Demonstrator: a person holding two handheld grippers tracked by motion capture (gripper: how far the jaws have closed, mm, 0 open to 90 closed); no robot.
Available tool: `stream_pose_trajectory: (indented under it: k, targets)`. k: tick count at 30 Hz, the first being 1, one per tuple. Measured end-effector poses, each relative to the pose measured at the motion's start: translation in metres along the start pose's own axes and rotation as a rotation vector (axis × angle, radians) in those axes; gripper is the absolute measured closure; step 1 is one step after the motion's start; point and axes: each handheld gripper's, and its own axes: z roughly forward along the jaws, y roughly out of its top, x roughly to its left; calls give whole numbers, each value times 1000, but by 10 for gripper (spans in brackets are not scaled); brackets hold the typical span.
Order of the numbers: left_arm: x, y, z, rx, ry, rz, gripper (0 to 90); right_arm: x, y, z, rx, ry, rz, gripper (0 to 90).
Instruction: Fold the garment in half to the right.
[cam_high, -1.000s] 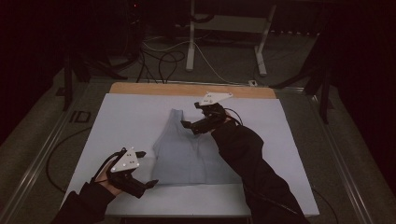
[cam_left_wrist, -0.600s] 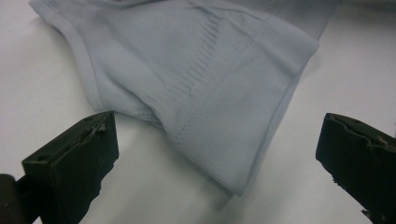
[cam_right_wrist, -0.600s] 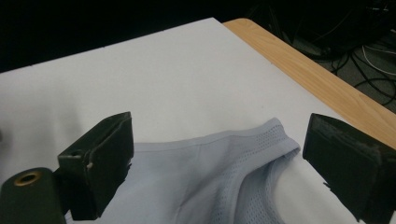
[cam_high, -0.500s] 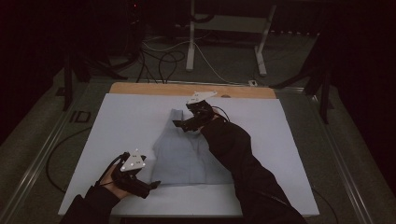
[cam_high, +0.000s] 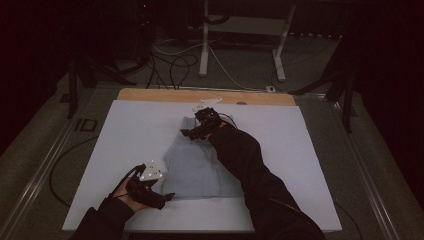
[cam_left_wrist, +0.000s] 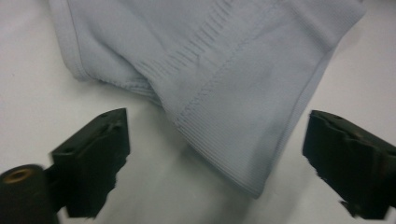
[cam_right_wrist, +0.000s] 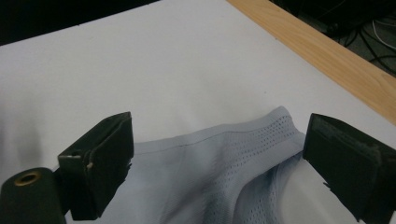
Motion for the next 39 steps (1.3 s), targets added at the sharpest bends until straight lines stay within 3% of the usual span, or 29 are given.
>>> stream_pose_trajectory:
  k: [5, 12, 18, 26, 31, 34, 39]
  targets:
    - [2, -1, 4, 26, -2, -15, 191, -1, 0, 6, 22, -6, 3, 87]
    - [1, -4, 11, 69, -34, 7, 314, -5, 1, 13, 27, -6, 11, 87]
    - [-1, -4, 14, 94, -36, 25, 406, -7, 1, 19, 33, -7, 17, 87]
    - [-8, -1, 16, 106, -54, 50, 555, -9, 1, 25, 39, -1, 25, 88]
    - [-10, 2, 18, 92, -72, 56, 737, -10, 2, 28, 49, 3, 24, 87]
    - [-10, 3, 16, 55, -72, 59, 841, -11, 4, 30, 42, 5, 32, 93]
    - [-11, 6, 11, 3, -63, 73, 860, -14, 11, 31, 39, -5, 39, 107]
